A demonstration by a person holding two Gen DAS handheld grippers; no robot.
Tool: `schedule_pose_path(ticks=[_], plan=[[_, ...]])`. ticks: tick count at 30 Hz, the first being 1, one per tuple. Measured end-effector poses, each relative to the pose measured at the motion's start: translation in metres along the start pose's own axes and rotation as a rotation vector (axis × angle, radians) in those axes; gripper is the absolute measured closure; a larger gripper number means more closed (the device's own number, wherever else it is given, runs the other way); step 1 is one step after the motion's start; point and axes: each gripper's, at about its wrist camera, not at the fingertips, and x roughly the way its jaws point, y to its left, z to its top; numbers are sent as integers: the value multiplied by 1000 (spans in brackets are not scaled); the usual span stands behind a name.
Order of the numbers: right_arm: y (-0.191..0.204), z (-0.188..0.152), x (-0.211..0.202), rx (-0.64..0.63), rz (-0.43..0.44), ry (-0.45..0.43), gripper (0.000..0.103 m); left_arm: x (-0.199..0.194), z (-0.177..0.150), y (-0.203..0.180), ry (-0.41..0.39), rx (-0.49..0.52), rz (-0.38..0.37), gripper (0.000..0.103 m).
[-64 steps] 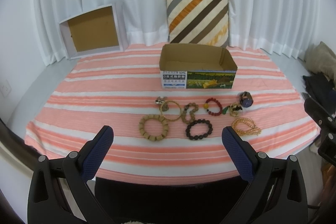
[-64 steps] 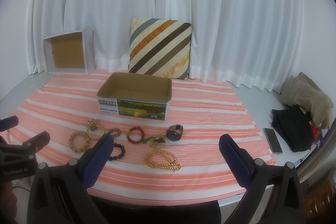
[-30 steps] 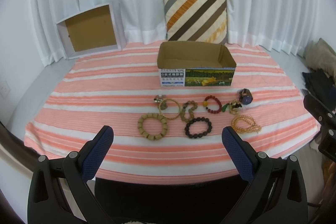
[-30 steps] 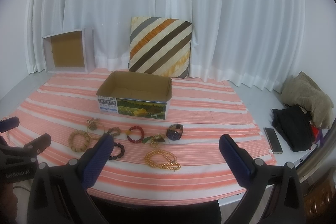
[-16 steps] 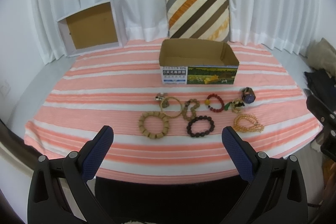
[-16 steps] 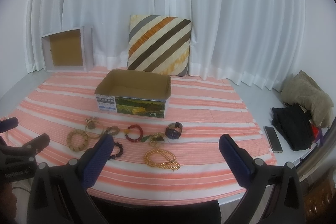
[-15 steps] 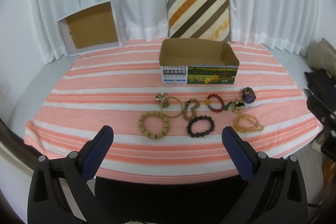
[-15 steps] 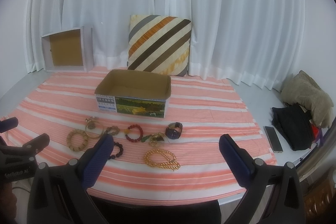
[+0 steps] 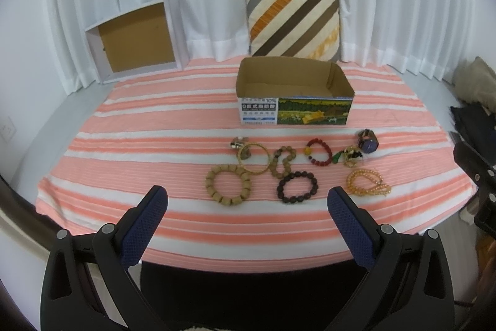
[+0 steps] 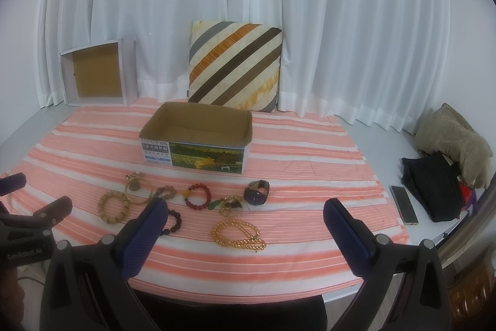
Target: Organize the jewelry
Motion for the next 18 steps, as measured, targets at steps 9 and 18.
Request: schedule_pose_path(ticks=[9,18], plan=[[0,-1,2,2,-3,5,1,7,-2,2,6,-5,5,0],[-6,-8,19,29,29,5,1,32,-9,15,22,-51,-7,0]])
